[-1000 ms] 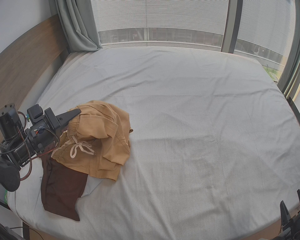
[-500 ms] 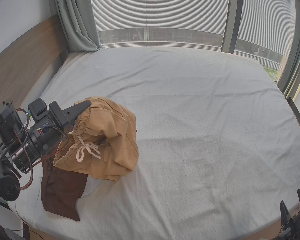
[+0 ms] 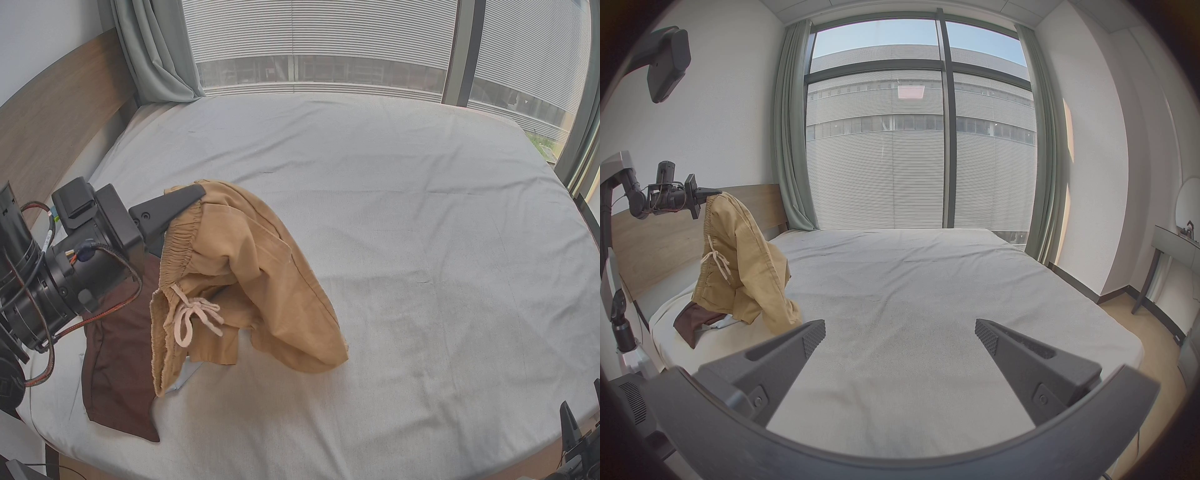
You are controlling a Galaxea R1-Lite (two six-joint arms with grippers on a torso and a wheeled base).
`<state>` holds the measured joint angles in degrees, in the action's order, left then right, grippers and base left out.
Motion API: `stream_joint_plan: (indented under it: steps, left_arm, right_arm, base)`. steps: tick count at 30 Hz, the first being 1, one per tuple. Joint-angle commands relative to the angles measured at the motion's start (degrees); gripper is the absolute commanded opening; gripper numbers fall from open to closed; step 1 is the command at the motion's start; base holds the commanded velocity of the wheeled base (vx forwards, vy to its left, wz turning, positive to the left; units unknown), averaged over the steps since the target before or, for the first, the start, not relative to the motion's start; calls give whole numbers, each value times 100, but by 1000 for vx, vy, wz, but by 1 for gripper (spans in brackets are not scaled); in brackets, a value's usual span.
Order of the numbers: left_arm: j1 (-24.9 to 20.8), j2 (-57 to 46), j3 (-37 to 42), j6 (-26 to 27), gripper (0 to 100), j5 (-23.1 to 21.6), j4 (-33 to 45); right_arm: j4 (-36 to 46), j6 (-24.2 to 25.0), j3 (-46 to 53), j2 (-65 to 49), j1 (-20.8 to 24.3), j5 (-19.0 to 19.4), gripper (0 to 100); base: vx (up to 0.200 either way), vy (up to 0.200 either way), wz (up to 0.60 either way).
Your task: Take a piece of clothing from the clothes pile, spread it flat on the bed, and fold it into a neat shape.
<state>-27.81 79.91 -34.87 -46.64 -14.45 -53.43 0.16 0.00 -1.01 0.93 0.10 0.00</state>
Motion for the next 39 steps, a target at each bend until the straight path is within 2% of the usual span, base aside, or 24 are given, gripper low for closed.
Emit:
stream_joint_plan:
  steps: [1, 13, 16, 23, 34, 39]
  left_arm:
    - [-199, -19, -91, -3, 0, 47, 17]
    - [-542, 534, -55, -20, 0, 100, 26]
    - [-594, 798, -91, -187, 0, 100, -18]
    - [-1210, 1334, -249, -214, 0, 82, -62]
    - [-1798, 2512, -1084, -258, 0, 3, -431]
    - [-2396, 3013, -1892, -706, 0, -32, -598]
  right_arm:
    - [2, 0, 101, -75, -1, 0, 100]
    - [2, 18, 92, -75, -1, 0, 100]
    - [2, 9, 101, -75, -1, 0, 100]
    - [2, 9, 101, -66, -10, 0, 100]
    - [-7, 0, 101, -57, -10, 0, 100]
    - [2, -9, 92, -57, -10, 9, 100]
  base:
    - [0, 0, 0]
    - [0, 0, 0]
    - [0, 0, 0]
    - [0, 0, 0]
    - [0, 0, 0]
    - [0, 0, 0]
